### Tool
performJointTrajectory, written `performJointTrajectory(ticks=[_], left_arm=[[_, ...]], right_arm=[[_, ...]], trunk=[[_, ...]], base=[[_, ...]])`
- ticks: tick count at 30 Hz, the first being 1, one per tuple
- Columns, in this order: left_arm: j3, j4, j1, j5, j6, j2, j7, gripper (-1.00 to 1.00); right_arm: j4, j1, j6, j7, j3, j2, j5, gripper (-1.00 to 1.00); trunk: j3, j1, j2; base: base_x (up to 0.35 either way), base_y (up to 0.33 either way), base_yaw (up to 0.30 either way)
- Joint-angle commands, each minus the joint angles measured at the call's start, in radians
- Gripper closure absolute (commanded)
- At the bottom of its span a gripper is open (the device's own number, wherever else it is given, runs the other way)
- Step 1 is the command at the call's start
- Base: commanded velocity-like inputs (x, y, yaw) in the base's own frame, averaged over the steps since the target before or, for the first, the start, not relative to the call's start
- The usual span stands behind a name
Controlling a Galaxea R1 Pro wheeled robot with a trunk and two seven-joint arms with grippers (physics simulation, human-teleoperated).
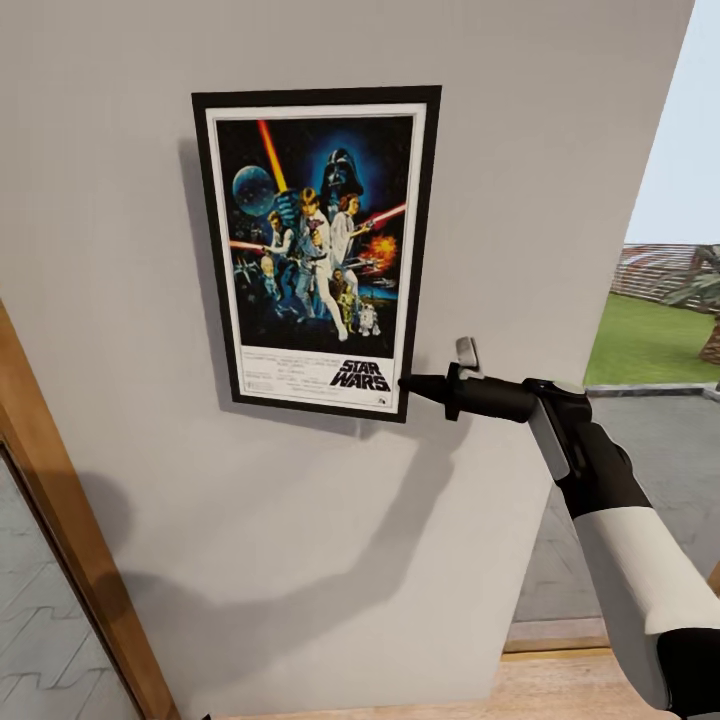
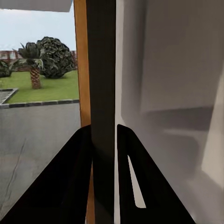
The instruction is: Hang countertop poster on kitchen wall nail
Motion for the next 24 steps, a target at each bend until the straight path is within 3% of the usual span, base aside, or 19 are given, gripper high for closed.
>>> performJointTrajectory(ticks=[1, 24], left_arm=[[-0.008, -0.001, 0.000, 0.007, -0.005, 0.000, 0.000, -1.00], [-0.006, -0.001, 0.000, 0.006, -0.005, -0.001, -0.002, -1.00]], right_arm=[[0.000, 0.000, 0.010, -0.001, 0.002, -0.001, -0.009, 1.00], [0.005, 0.001, 0.011, 0.004, 0.003, -0.002, -0.024, 1.00]], trunk=[[0.000, 0.000, -0.001], [0.000, 0.000, -0.001]], base=[[0.000, 0.000, 0.000], [0.011, 0.000, 0.000]])
